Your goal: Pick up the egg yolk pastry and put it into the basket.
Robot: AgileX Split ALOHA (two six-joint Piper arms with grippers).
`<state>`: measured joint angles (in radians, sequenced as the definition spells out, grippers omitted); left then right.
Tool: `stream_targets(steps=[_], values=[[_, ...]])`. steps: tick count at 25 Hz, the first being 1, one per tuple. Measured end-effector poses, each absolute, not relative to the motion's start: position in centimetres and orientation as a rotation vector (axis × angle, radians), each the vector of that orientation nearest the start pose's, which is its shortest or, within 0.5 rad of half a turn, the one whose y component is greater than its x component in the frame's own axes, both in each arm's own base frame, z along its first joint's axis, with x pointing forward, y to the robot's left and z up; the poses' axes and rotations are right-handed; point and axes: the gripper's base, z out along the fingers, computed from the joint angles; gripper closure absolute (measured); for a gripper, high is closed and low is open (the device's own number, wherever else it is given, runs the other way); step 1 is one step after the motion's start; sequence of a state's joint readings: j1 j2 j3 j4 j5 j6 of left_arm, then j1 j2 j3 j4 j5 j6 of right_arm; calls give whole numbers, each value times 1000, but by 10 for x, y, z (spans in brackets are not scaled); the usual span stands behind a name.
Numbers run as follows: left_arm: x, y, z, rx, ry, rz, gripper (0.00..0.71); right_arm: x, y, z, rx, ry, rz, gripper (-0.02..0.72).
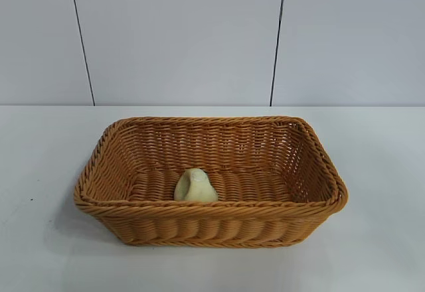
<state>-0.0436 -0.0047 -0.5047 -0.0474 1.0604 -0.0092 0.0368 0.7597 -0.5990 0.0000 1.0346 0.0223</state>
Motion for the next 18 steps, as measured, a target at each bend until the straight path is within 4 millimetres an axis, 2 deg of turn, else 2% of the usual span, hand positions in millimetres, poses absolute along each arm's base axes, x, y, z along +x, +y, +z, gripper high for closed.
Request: stream_targets(steps=[3, 11, 18], values=[[-6, -3, 279, 37, 2034, -90, 21, 88, 3, 258, -25, 2599, 20, 10], [-6, -3, 279, 37, 2034, -90, 21, 38, 1, 275, -22, 2271, 29, 10], [-6, -3, 279, 37, 2034, -90, 21, 5, 0, 279, -20, 2061, 34, 10]])
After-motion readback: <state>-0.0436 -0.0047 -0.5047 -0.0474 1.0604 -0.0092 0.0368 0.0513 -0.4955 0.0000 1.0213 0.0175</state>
